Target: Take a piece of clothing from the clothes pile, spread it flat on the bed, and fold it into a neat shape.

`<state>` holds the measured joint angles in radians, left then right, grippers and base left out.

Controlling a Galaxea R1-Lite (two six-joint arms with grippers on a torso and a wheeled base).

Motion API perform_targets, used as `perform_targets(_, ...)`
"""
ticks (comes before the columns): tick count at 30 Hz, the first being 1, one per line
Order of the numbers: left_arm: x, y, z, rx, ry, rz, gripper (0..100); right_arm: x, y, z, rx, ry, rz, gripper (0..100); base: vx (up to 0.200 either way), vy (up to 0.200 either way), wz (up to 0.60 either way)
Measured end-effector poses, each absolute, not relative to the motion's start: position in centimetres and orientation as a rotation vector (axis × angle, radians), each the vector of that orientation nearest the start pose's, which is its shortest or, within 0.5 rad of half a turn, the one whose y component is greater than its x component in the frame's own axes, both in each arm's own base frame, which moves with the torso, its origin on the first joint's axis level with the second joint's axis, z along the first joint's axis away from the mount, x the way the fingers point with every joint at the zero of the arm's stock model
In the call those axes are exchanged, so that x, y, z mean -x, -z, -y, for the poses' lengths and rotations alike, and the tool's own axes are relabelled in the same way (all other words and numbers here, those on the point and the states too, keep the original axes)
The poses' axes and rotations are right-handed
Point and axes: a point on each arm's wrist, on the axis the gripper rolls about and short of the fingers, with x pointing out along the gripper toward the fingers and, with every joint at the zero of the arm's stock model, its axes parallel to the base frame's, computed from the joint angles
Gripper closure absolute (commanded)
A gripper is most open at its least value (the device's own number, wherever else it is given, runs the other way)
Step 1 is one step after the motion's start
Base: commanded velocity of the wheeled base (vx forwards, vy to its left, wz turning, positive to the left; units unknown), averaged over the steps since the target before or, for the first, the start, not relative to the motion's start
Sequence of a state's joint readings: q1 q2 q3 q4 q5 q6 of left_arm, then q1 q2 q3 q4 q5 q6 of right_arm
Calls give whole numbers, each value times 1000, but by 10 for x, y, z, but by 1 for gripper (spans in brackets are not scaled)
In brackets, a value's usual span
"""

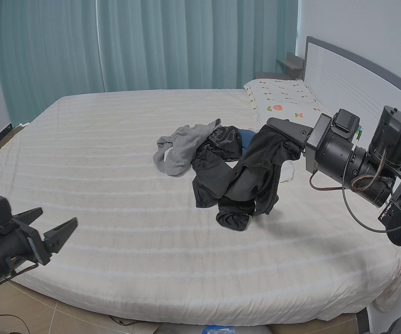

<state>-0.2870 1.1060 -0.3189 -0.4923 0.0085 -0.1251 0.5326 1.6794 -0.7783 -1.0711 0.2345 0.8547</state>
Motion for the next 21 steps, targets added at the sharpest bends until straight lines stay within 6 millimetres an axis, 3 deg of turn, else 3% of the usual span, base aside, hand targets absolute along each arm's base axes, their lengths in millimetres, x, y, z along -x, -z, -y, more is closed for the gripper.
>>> perform_targets(9, -205, -126, 95, 89, 339, -444, 0, -266, -245, -170, -797, -745, -87, 100, 0, 0, 0)
perform_targets(21, -290, -61, 194, 175, 372, -494, 0, -257, -278, -197, -758, -769, 38, 100, 0, 0, 0)
